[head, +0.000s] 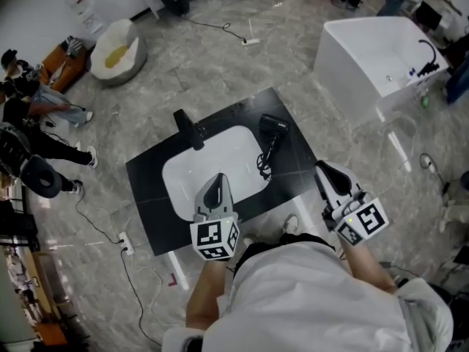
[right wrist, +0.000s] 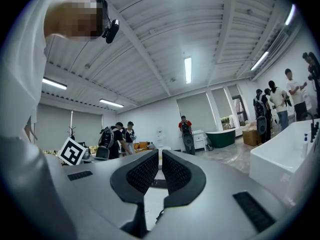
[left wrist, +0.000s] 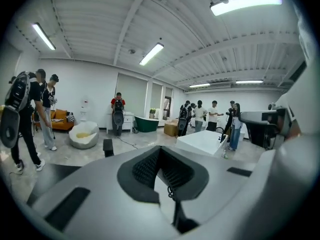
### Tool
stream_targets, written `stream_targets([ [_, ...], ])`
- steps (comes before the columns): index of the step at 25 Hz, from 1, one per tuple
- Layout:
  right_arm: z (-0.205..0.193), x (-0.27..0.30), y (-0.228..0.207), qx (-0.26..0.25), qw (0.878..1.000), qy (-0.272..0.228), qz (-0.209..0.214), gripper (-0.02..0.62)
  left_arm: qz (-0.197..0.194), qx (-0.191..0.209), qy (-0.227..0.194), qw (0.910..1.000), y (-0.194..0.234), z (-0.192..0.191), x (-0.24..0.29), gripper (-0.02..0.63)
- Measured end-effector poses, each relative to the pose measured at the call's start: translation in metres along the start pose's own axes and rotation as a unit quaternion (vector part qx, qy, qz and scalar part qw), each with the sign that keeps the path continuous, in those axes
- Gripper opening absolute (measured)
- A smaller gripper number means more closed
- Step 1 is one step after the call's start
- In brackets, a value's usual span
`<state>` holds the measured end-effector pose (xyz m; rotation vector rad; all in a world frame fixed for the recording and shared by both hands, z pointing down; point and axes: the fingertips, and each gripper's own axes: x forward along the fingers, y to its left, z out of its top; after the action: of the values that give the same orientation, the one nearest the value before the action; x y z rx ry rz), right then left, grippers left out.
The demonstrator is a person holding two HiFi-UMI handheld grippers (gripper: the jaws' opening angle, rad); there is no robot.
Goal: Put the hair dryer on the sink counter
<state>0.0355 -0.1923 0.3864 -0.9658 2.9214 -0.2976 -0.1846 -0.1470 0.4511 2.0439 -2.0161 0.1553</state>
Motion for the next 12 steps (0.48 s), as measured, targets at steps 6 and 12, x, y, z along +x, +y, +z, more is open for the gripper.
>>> stream_targets([
  [6,0.001,0.002,0.026,-0.006,1.0,-0.01,0.002,0.046,0.008,-0.012,-0.069,0.9975,0.001,0.024,-0.053,0.002],
  [12,-0.001,-0.008,0.041,-0.013,1.0,-0.014,-0.017,0.046,0.019,-0.036,-0.112,0.9929,0.017,0.045,-0.09,0.002],
])
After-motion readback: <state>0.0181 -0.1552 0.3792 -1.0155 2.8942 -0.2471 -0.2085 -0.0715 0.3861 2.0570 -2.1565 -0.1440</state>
